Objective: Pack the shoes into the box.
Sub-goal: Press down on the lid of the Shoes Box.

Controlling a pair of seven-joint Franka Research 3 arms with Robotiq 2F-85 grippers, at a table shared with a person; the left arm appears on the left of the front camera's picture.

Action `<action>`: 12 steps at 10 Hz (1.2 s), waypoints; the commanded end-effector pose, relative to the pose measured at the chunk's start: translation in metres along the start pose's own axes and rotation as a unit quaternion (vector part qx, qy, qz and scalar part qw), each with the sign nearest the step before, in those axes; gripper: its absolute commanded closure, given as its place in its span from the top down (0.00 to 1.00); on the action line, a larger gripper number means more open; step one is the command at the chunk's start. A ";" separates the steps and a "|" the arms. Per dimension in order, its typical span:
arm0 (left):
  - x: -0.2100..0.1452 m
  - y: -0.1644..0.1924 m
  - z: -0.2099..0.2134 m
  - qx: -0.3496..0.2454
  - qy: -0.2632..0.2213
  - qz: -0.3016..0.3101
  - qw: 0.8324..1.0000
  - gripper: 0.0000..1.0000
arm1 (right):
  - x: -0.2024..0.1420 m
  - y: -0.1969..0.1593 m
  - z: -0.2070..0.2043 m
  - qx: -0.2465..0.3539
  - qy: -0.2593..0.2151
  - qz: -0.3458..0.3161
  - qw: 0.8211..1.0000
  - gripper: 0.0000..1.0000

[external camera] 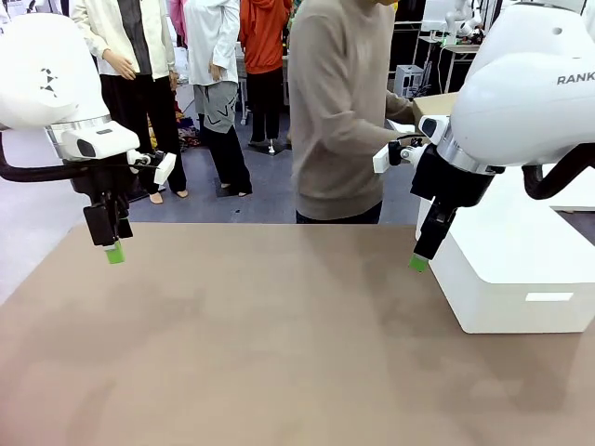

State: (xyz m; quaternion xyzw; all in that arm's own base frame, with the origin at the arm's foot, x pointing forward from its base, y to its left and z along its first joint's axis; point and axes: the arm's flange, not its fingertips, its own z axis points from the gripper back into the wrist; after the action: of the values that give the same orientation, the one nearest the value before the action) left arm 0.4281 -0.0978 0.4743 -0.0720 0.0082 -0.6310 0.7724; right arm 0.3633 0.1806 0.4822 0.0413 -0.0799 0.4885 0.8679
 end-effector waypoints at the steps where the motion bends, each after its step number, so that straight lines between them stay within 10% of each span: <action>1: -0.002 -0.002 0.002 -0.001 0.003 0.002 1.000 1.00 | 0.000 -0.001 0.003 0.002 0.001 -0.001 1.000 1.00; 12: -0.002 -0.002 0.002 -0.001 0.003 0.002 1.000 1.00 | 0.000 -0.001 0.003 0.002 0.001 -0.001 1.000 1.00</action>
State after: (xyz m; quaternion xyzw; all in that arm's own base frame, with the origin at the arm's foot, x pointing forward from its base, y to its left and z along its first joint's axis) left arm 0.4281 -0.0978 0.4743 -0.0720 0.0082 -0.6310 0.7724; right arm 0.3633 0.1806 0.4822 0.0413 -0.0799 0.4885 0.8679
